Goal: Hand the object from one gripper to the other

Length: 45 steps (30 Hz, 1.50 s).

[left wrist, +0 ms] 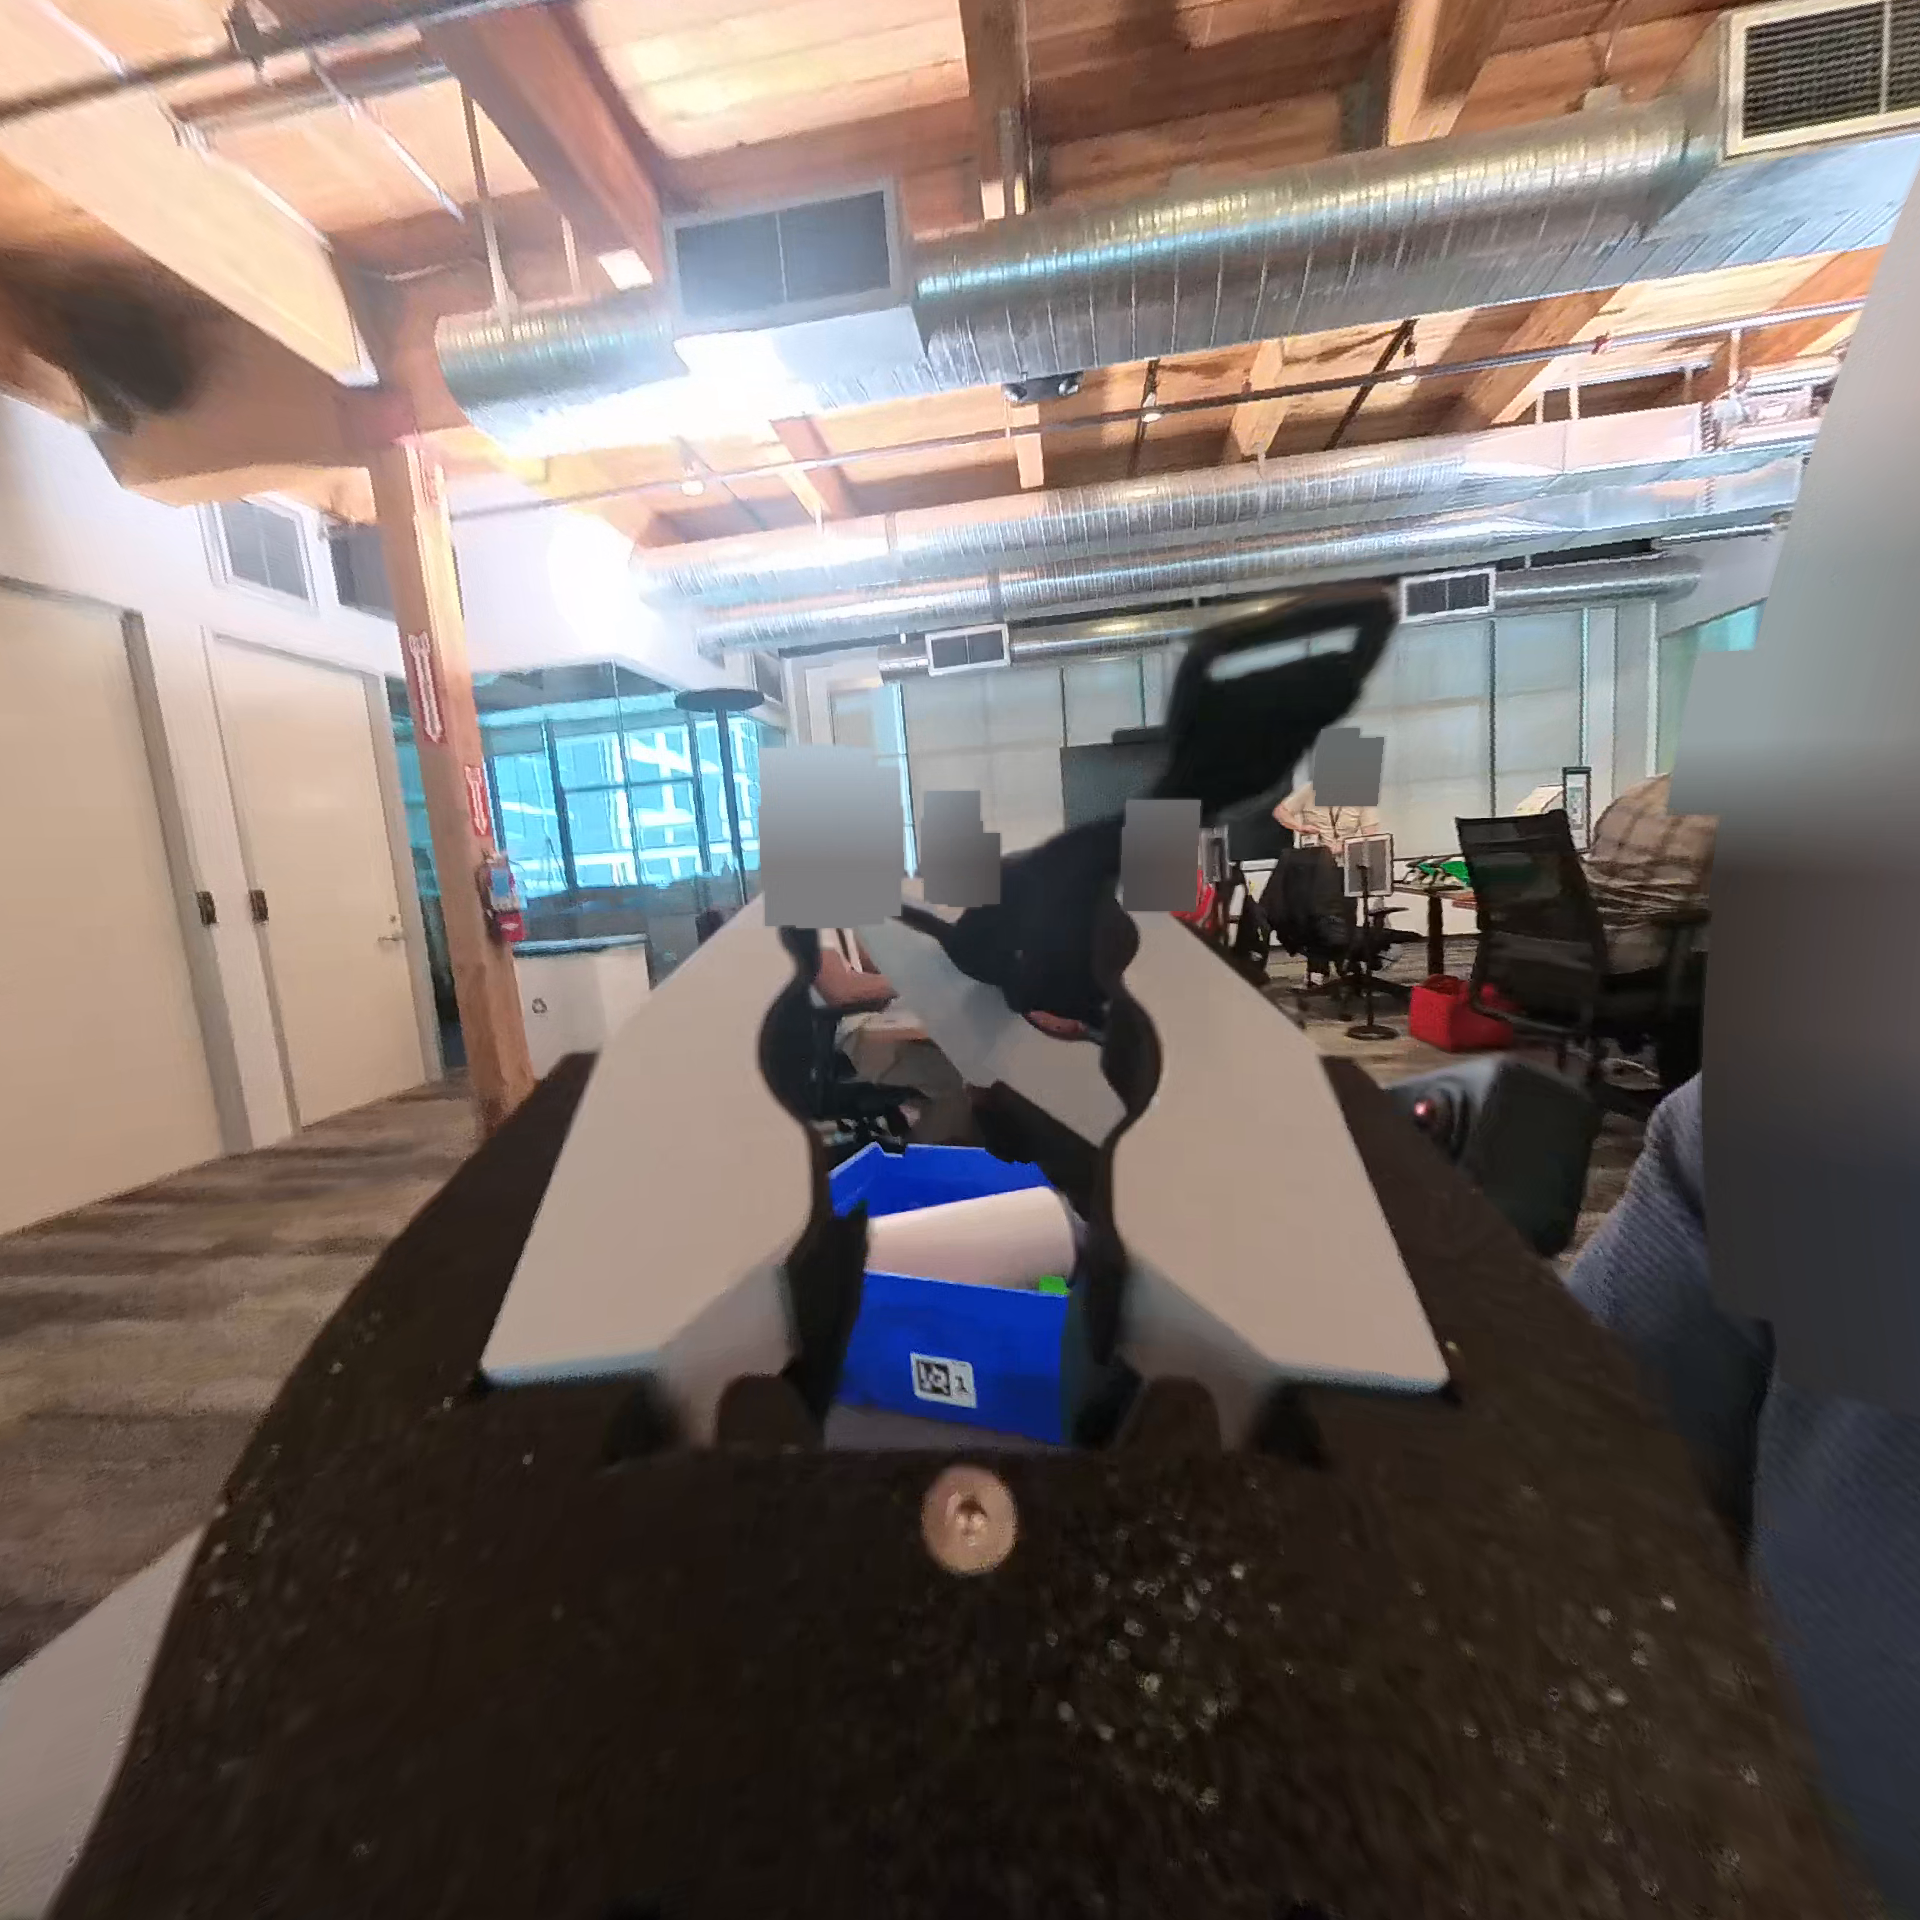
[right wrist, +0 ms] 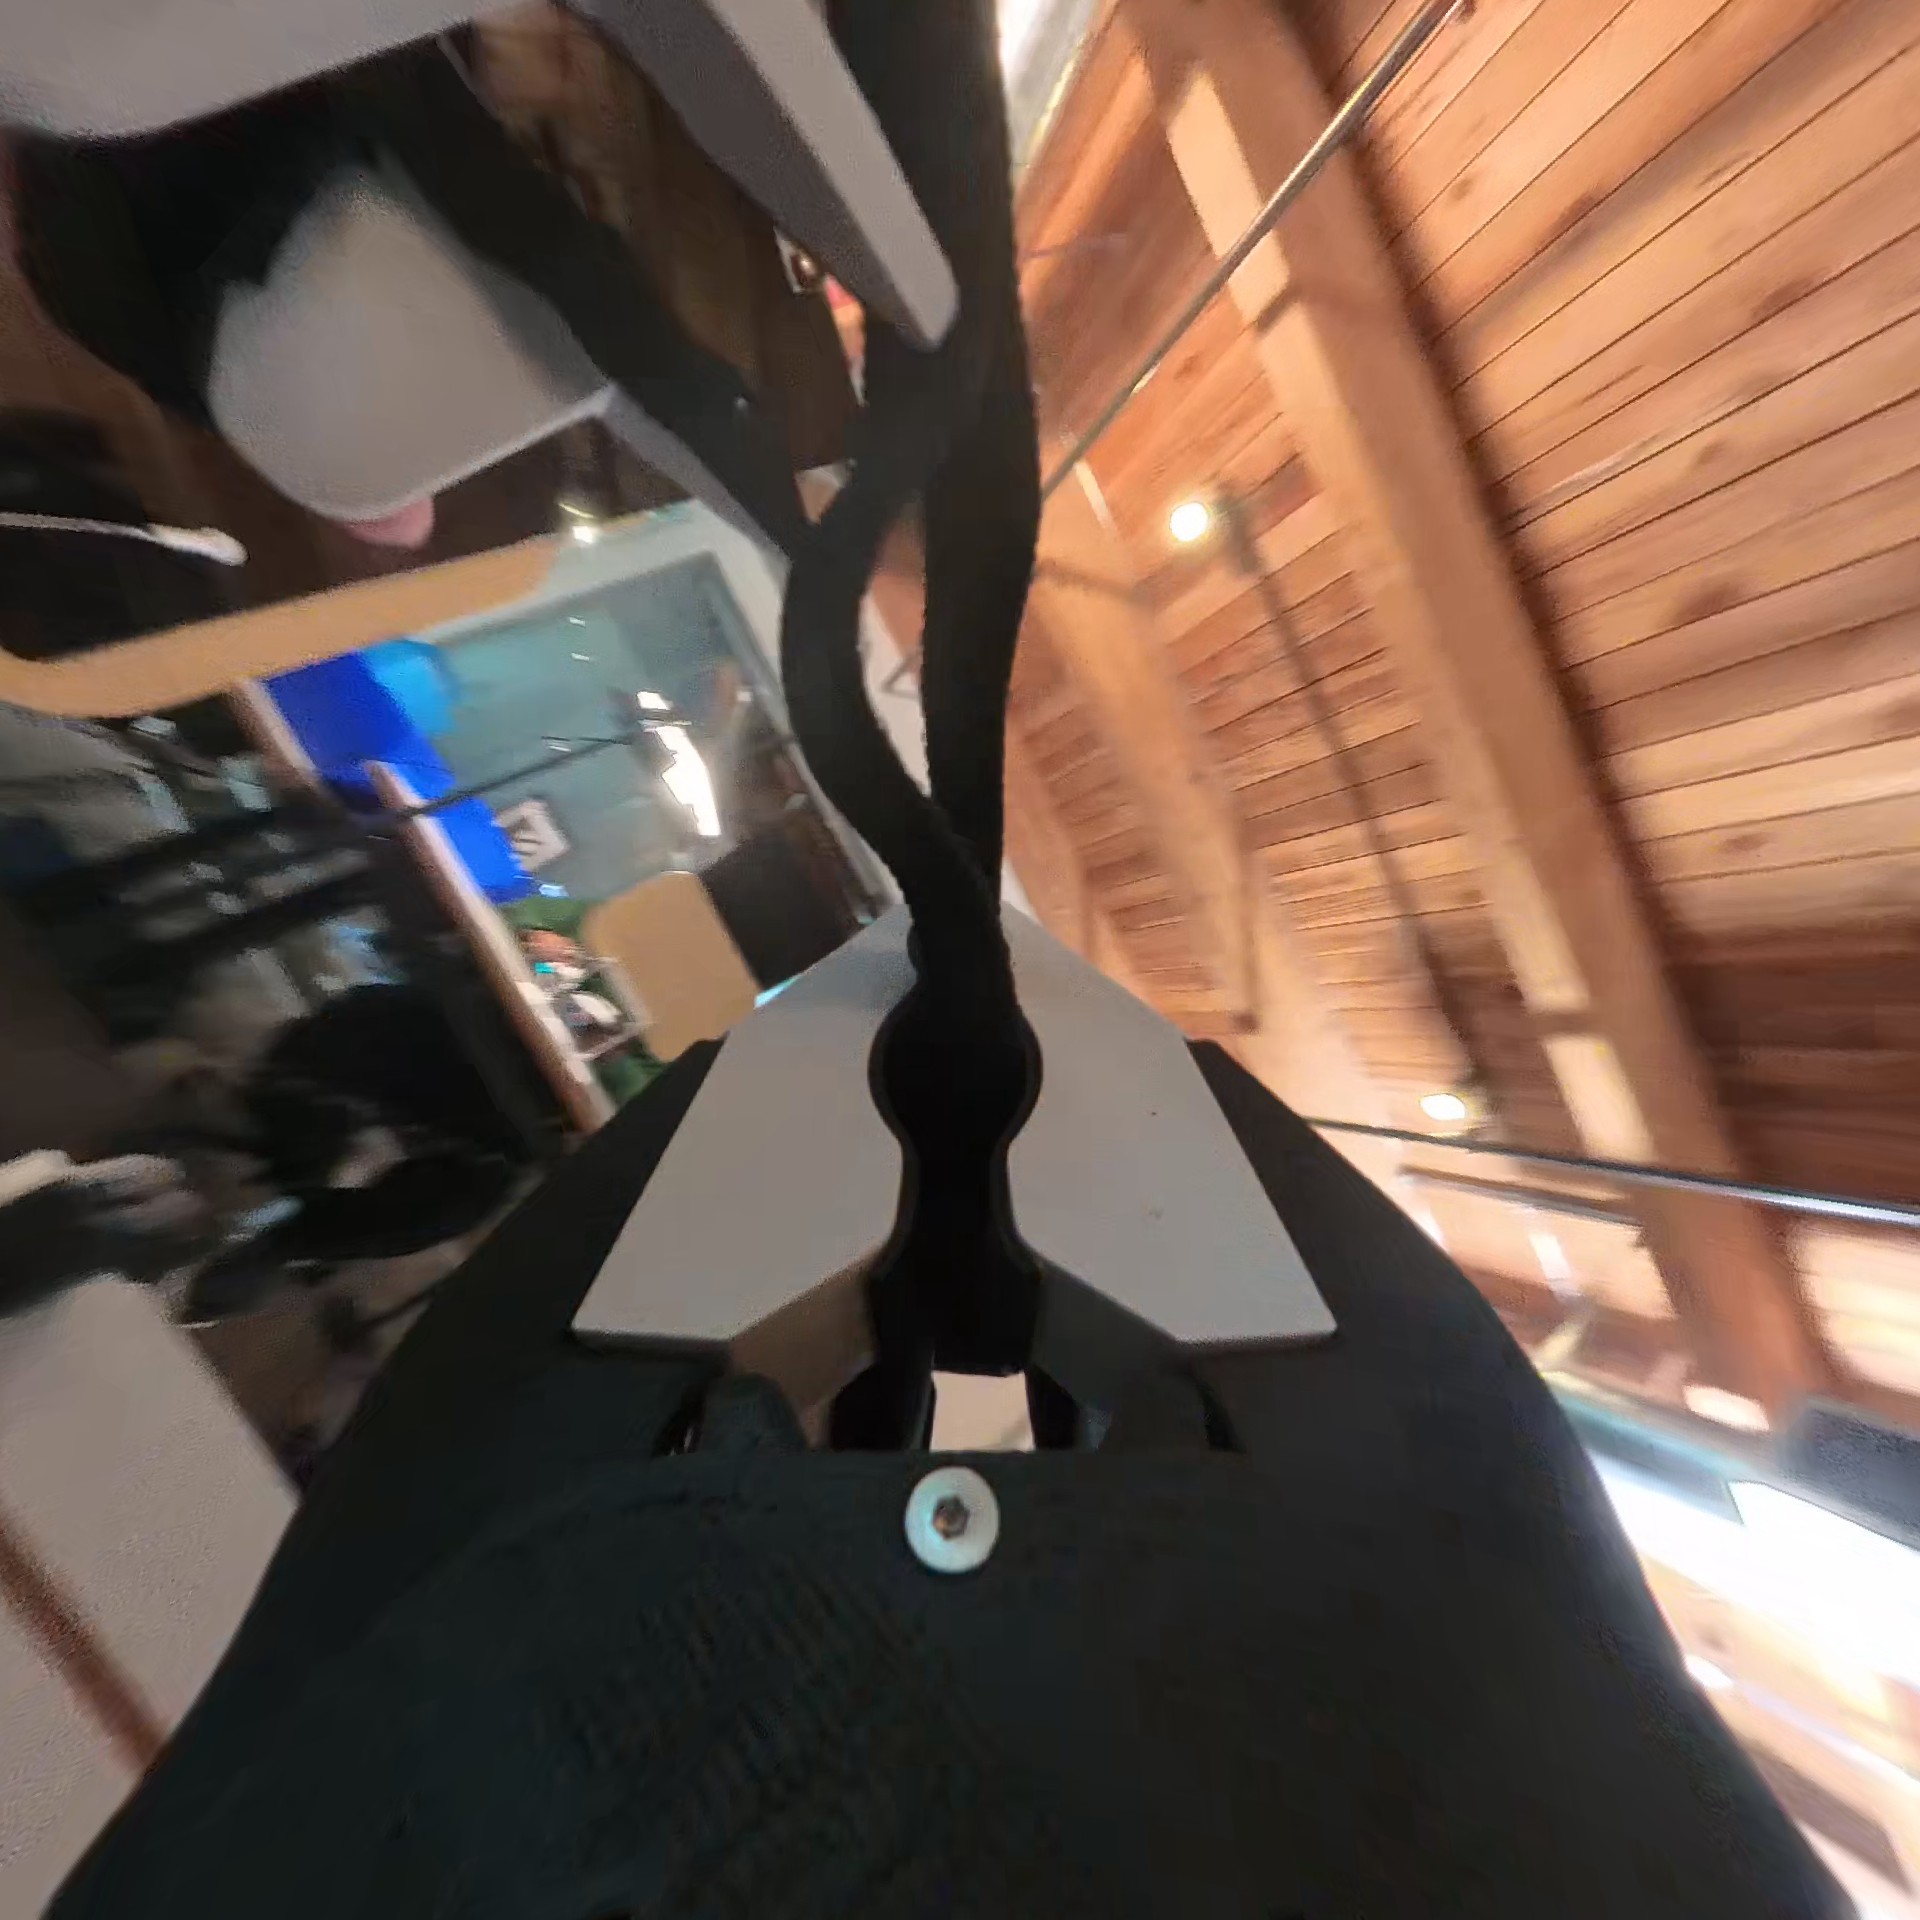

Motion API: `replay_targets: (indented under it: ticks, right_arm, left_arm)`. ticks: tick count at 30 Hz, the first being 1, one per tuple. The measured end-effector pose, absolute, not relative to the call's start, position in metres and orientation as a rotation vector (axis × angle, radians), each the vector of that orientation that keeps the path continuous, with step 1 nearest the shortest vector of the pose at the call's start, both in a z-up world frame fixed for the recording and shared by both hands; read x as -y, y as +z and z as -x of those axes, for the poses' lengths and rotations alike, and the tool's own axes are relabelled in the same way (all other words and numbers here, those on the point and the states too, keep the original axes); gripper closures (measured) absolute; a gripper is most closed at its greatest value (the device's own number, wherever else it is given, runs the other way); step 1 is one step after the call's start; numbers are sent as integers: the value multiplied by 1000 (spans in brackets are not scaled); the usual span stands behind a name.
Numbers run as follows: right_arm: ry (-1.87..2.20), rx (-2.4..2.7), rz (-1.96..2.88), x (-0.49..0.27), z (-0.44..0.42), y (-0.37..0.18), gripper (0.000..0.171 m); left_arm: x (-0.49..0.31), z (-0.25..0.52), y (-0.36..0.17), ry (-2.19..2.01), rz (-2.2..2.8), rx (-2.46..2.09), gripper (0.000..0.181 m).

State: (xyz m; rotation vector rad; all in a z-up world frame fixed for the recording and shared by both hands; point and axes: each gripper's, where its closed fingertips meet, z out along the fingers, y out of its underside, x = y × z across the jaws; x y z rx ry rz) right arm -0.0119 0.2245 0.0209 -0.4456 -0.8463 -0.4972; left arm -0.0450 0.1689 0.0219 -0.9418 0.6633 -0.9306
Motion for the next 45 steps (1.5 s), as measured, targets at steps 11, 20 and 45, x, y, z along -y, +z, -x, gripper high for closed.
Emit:
replay_targets:
  ticks: [11, 20, 45]
  right_arm:
    - [-615, 774, 453, -236, -20, 30, 171]
    - [-577, 713, 1511, -324, -207, -56, 167]
    - [-446, 307, 2103, -295, -324, -141, 116]
  left_arm:
    - [-172, 35, 20, -721, 950, -691, 173]
    - [-189, 46, 14, -569, 1060, -629, 133]
    - [-211, 63, 2, -576, 1189, -507, 144]
